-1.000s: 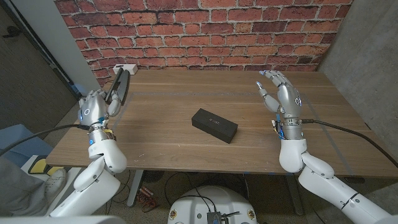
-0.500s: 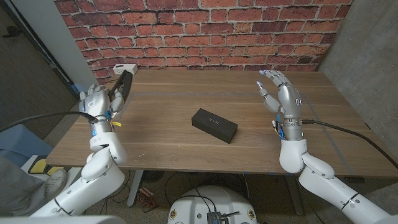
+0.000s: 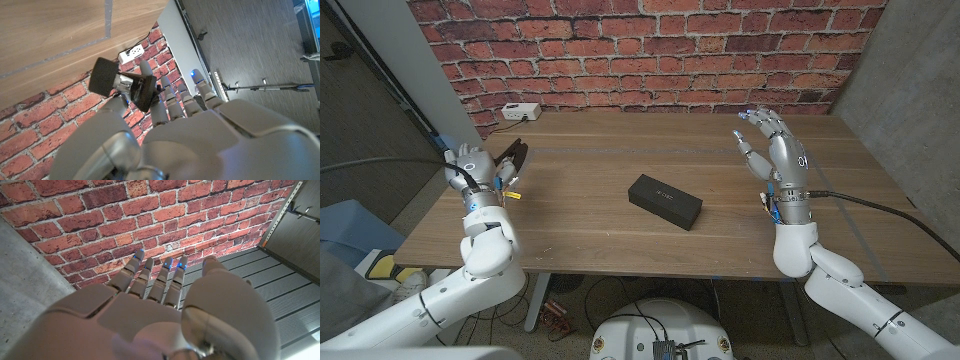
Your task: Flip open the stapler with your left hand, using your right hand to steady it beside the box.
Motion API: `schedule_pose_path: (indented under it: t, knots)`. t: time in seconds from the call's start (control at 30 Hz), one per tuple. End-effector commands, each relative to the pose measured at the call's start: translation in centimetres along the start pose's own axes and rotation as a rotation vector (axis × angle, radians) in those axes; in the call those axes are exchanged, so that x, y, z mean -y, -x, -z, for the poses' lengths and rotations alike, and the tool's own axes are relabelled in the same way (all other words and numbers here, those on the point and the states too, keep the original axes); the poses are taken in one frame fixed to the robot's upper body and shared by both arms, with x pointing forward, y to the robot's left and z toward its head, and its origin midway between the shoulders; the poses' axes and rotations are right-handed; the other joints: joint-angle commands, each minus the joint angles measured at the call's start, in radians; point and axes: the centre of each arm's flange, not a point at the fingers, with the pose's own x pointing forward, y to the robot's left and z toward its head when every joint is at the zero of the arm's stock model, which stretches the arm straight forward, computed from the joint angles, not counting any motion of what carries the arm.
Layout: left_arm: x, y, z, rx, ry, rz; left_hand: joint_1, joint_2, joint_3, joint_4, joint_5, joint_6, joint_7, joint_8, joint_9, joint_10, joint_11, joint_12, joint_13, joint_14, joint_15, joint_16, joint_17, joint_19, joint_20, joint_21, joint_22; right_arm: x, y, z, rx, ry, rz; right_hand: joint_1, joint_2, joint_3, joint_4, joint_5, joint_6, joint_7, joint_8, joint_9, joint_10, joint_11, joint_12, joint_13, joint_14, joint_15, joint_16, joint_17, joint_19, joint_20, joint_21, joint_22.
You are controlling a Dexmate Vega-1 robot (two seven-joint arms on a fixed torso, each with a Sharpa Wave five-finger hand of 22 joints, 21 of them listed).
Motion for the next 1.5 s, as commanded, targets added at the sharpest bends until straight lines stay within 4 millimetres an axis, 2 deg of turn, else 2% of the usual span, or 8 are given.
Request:
schedule_pose_path:
  t: [0.03, 0.43, 0.67, 0.9, 1.13, 1.27, 1.37, 1.5]
  knots:
    - [2.2, -0.4, 0.8, -0.029, -0.069, 0.025, 0.000, 0.011, -0.005, 0.006, -0.003, 0.020, -0.020, -0.005, -0.002, 0.006, 0.007, 0.012, -0.001, 0.009, -0.007, 0.011, 0.003, 0.003, 0.016, -0.009, 0.001, 0.6, -0.7, 0.0, -0.014, 0.067, -0.126, -0.024, 0.000, -0.008, 0.002, -0.002, -0.022, 0.001, -0.006, -0.006, -0.026, 0.005, -0.014, -0.007, -0.020, -0.140, -0.001, -0.016, -0.012, 0.003, -0.005, 0.002]
    - [4.2, -0.3, -0.1, 0.018, -0.192, 0.087, -0.005, 0.006, -0.021, 0.009, -0.005, -0.014, -0.022, -0.035, -0.017, 0.004, 0.008, 0.015, -0.013, 0.006, -0.019, 0.010, -0.001, 0.005, 0.015, -0.027, 0.002, 3.0, -1.1, -0.5, -0.005, 0.102, -0.131, -0.048, 0.002, -0.014, 0.010, -0.004, -0.047, 0.001, -0.011, -0.014, -0.042, 0.012, -0.022, -0.016, -0.037, -0.133, 0.002, -0.032, -0.020, 0.011, -0.006, 0.001]
    - [5.0, -0.3, -0.7, 0.005, -0.263, 0.160, 0.004, -0.036, -0.090, -0.042, -0.020, -0.185, -0.009, -0.143, -0.053, -0.066, 0.033, 0.006, -0.041, -0.046, 0.002, -0.002, -0.012, -0.007, 0.016, -0.076, 0.004, 3.5, -1.2, -0.7, 0.009, 0.118, -0.129, -0.054, 0.003, -0.015, 0.012, -0.005, -0.050, 0.001, -0.010, -0.017, -0.043, 0.011, -0.023, -0.019, -0.037, -0.128, 0.004, -0.037, -0.021, 0.013, -0.006, 0.001]
    - [5.4, -0.5, -1.1, -0.009, -0.293, 0.222, 0.028, -0.049, -0.131, -0.089, -0.023, -0.315, 0.005, -0.196, -0.084, -0.111, 0.047, 0.005, -0.060, -0.084, 0.015, -0.005, -0.017, -0.013, 0.024, -0.113, 0.005, 3.9, -1.6, -0.9, 0.028, 0.133, -0.136, -0.058, 0.005, -0.015, 0.012, -0.005, -0.052, -0.001, -0.008, -0.019, -0.046, 0.011, -0.024, -0.022, -0.038, -0.128, 0.005, -0.043, -0.022, 0.014, -0.005, 0.001]
    - [5.6, -0.8, -1.4, -0.024, -0.303, 0.265, 0.041, -0.052, -0.154, -0.110, -0.024, -0.379, 0.046, -0.200, -0.112, -0.138, 0.065, 0.003, -0.071, -0.111, 0.033, -0.007, -0.018, -0.023, 0.034, -0.137, 0.005, 4.5, -1.5, -1.1, 0.037, 0.147, -0.129, -0.060, 0.006, -0.014, 0.012, -0.005, -0.053, -0.002, -0.007, -0.022, -0.050, 0.010, -0.025, -0.025, -0.040, -0.128, 0.005, -0.049, -0.024, 0.020, -0.005, 0.001]
    - [5.3, -0.8, -1.4, -0.042, -0.294, 0.276, 0.050, -0.065, -0.188, -0.133, -0.023, -0.531, 0.071, -0.207, -0.160, -0.214, 0.106, -0.005, -0.090, -0.164, 0.053, -0.008, -0.017, -0.041, 0.046, -0.177, 0.005, 4.6, -1.6, -1.1, 0.035, 0.155, -0.132, -0.060, 0.006, -0.014, 0.011, -0.005, -0.052, -0.002, -0.006, -0.023, -0.050, 0.009, -0.025, -0.026, -0.041, -0.128, 0.006, -0.052, -0.024, 0.020, -0.005, 0.001]
    - [4.6, -1.0, -1.2, -0.044, -0.248, 0.269, 0.107, -0.050, -0.195, -0.163, -0.021, -0.668, 0.091, -0.201, -0.210, -0.304, 0.107, -0.007, -0.110, -0.222, 0.082, -0.013, -0.021, -0.051, 0.059, -0.219, 0.006, 4.7, -1.7, -1.1, 0.039, 0.157, -0.134, -0.061, 0.006, -0.014, 0.011, -0.005, -0.051, -0.003, -0.005, -0.024, -0.050, 0.009, -0.024, -0.026, -0.041, -0.126, 0.006, -0.053, -0.024, 0.021, -0.005, 0.001]
    - [3.1, -1.0, -0.8, -0.048, -0.124, 0.258, 0.122, -0.078, -0.223, -0.167, -0.027, -0.800, 0.106, -0.206, -0.241, -0.371, 0.117, -0.008, -0.124, -0.271, 0.104, -0.015, -0.022, -0.069, 0.064, -0.258, 0.006, 4.7, -1.7, -1.2, 0.040, 0.163, -0.133, -0.062, 0.007, -0.014, 0.011, -0.004, -0.050, -0.002, -0.004, -0.025, -0.051, 0.009, -0.025, -0.028, -0.041, -0.126, 0.006, -0.056, -0.026, 0.023, -0.006, 0.001]
